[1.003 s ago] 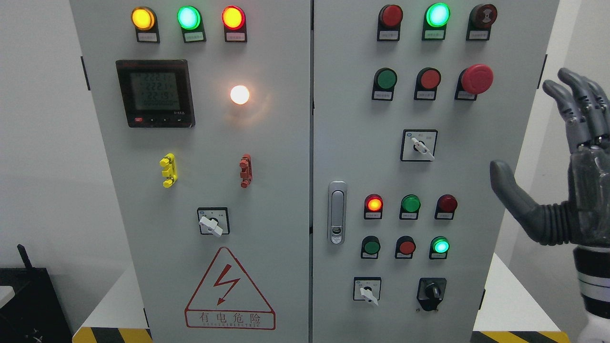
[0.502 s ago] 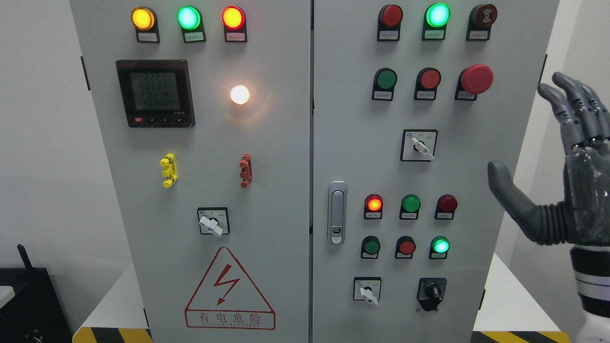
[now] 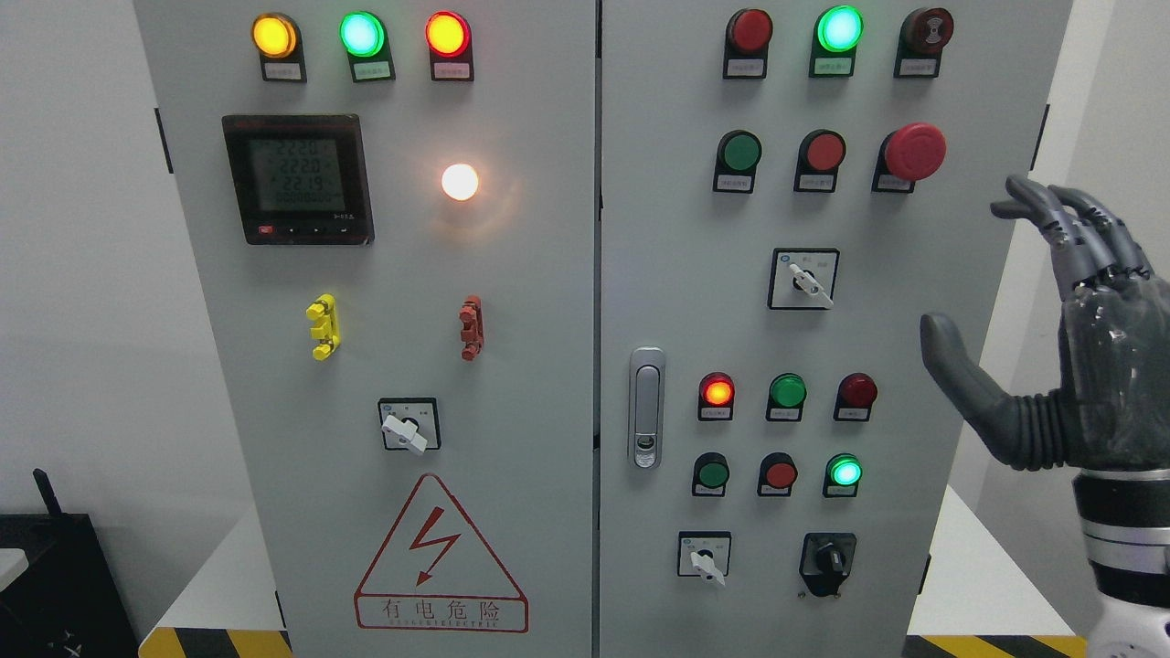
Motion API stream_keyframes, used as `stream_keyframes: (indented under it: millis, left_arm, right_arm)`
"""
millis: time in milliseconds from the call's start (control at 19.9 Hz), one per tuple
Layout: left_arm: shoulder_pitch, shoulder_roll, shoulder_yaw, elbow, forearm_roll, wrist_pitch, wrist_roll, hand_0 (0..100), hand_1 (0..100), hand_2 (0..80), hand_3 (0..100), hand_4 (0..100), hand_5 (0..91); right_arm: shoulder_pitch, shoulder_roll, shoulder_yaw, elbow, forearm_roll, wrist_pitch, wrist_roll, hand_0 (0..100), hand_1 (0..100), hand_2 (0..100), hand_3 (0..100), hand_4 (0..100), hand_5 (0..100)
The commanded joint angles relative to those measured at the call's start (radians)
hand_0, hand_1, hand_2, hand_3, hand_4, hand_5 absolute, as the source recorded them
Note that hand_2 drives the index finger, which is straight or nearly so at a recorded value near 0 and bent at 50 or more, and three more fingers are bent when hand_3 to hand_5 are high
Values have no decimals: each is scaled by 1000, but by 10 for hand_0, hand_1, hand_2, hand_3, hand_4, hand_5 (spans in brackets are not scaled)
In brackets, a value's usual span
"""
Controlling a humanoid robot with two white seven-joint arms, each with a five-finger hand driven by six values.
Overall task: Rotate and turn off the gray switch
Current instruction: 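Move the right hand toward the gray rotary switch below the red buttons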
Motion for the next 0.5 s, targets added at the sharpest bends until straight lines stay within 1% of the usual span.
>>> stream_keyframes:
  millis: [0,50,201,251,301,351,451]
  left_arm:
    - [0,0,32,0,0,0,0,120,389,0,0,0,0]
    - [0,0,32,0,0,0,0,120,389,0,0,0,0]
    - [0,0,32,0,0,0,0,120,389,0,0,0,0]
    - [0,0,32,-1,0,0,0,120,389,0,0,0,0]
    - [0,0,32,0,0,0,0,120,389,0,0,0,0]
    - [0,0,32,0,0,0,0,120,389,0,0,0,0]
    - [0,0,32,0,0,0,0,120,389,0,0,0,0]
  right_arm:
    - [-1,52,30,32,-1,2,-1,367,270,191,625,657,820]
    - [-3,58,30,34,-1,4,-1,372,264,219,641,704,900]
    - [-3,62,33,46,1,10,-1,355,262,256,671,754,964]
    - [-4,64,33,49,1,23,-1,341,267,271,690,771,978]
    - [-6,69,40,49,1,45,0,339,268,275,694,773,979]
    - [-7,70,53,51,1,66,0,329,269,301,713,779,984]
    - [-7,70,59,52,1,97,0,281,266,333,724,782,991]
